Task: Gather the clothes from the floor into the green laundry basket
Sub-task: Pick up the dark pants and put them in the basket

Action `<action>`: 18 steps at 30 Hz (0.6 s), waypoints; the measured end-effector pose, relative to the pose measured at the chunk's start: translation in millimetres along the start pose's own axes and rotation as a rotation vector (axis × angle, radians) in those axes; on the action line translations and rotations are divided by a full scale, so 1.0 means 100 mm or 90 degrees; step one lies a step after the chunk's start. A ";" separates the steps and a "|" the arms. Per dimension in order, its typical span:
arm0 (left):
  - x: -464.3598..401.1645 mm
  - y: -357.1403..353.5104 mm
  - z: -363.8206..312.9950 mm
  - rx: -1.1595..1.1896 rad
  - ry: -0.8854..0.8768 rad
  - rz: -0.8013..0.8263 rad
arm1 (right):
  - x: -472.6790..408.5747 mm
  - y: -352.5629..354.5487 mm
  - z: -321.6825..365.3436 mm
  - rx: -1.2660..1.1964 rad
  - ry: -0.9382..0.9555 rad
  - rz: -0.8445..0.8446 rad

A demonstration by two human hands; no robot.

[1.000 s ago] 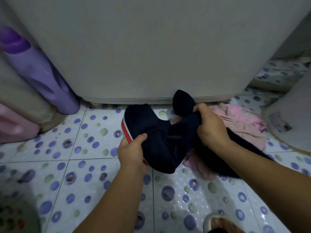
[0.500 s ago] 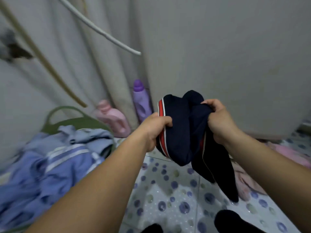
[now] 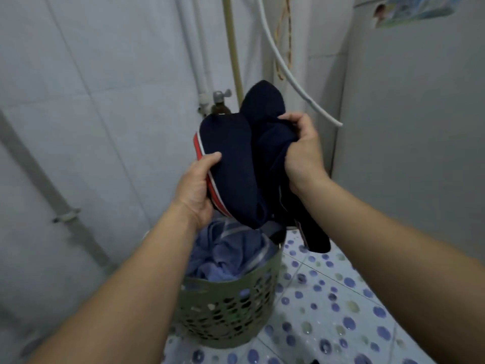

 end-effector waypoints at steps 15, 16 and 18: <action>-0.18 0.74 0.55 -1.164 0.005 0.188 | 0.73 -0.33 -1.81 0.823 -0.198 0.633; -0.19 0.78 0.67 -1.172 0.072 0.228 | 0.70 -0.30 -1.79 0.806 -0.178 0.622; -0.17 0.94 0.91 -1.171 0.205 0.270 | 0.57 -0.19 -1.78 0.796 -0.131 0.560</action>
Point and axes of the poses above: each hand's wrist, its own x-axis away from the middle knuckle, its own y-axis out of the back of the hand, z = x × y, the point moved 9 cm from there along -x, towards the middle knuckle, and after that the axes turned 6 degrees about -y, right-handed, at the moved point
